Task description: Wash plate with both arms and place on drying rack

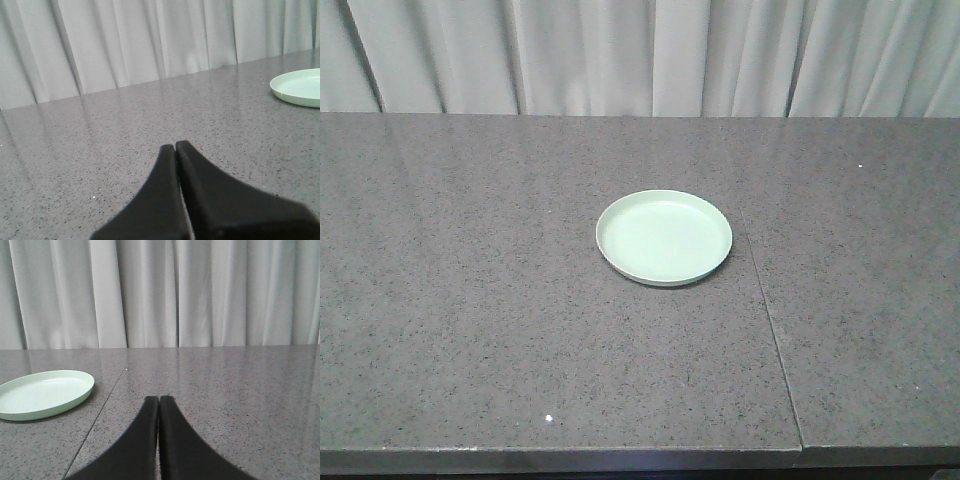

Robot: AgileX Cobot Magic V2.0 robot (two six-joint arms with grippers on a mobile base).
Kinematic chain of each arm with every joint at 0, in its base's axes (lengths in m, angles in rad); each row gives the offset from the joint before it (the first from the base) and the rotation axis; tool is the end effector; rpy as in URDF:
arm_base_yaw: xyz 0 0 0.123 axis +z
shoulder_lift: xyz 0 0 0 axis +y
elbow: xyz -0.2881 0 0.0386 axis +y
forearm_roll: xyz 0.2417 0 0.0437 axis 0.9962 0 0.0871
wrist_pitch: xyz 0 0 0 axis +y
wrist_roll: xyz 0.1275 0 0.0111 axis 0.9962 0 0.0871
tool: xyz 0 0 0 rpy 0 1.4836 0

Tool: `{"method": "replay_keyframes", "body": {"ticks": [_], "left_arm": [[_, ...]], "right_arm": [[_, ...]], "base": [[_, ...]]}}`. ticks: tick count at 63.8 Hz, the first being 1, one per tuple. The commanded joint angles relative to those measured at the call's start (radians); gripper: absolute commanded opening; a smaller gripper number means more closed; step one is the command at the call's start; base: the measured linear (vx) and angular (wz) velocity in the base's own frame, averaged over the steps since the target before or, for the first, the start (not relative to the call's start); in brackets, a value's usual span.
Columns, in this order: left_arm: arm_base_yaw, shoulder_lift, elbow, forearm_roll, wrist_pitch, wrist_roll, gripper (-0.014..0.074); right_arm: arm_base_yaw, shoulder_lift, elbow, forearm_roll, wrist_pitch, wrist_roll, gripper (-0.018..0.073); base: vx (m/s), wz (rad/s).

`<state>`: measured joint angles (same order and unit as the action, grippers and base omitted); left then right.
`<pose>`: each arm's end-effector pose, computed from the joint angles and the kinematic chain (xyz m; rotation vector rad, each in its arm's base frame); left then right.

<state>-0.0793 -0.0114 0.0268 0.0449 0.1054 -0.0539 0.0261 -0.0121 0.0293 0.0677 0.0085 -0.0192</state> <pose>0.0815 -0.0059 0.1940 0.0525 1.6038 -0.0649 0.0816 0.0022 0.2055 0.0164 1.5095 0.0603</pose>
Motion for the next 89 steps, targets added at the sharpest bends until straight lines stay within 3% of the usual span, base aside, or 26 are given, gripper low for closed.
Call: {"method": "replay_keyframes", "body": {"ticks": [1,21,28,37,44,54,61,67,74,81,89], "left_arm": [[-0.006,-0.013,-0.026,-0.002,-0.077,-0.009,-0.0006],[-0.006,-0.013,-0.026,-0.002,-0.077,-0.009,-0.0006],[-0.006,-0.013,-0.026,-0.002,-0.077,-0.009,-0.0006],[-0.006,-0.013,-0.026,-0.002,-0.077,-0.009,-0.0006],[-0.006,-0.013,-0.026,-0.002,-0.077,-0.009,-0.0006],[-0.006,-0.013,-0.026,-0.002,-0.077,-0.009,-0.0006],[-0.006,-0.013,-0.026,-0.002,-0.077,-0.009,-0.0006],[-0.006,-0.013,-0.026,-0.002,-0.077,-0.008,-0.0006],[-0.006,-0.013,-0.026,-0.002,-0.077,-0.008,-0.0006],[-0.006,-0.013,-0.026,-0.002,-0.077,-0.008,-0.0006],[-0.006,-0.013,-0.026,-0.002,-0.077,-0.008,-0.0006]], "right_arm": [[-0.007,-0.004,0.002,-0.003,-0.073,-0.004,-0.0004],[-0.007,-0.004,0.0,0.002,-0.092,0.007,-0.0004],[-0.007,-0.004,0.0,0.041,-0.103,0.083,-0.0004],[-0.007,-0.004,0.0,0.205,-0.169,0.3,-0.0004],[-0.007,-0.004,-0.042,0.203,-0.168,0.327,-0.0004],[-0.007,0.045,-0.247,0.191,0.057,0.297,-0.0001],[-0.007,0.157,-0.431,0.164,0.254,0.148,0.0025],[-0.007,0.274,-0.56,0.19,0.339,0.019,0.0103],[-0.007,0.391,-0.65,0.228,0.363,-0.108,0.0279],[-0.007,0.468,-0.651,0.271,0.261,-0.12,0.0476],[-0.007,0.543,-0.667,0.285,0.204,-0.148,0.0582]], "base": [[0.0,0.0],[0.0,0.0],[0.0,0.0],[0.0,0.0],[0.0,0.0],[0.0,0.0],[0.0,0.0],[0.0,0.0],[0.0,0.0],[0.0,0.0],[0.0,0.0]]}}
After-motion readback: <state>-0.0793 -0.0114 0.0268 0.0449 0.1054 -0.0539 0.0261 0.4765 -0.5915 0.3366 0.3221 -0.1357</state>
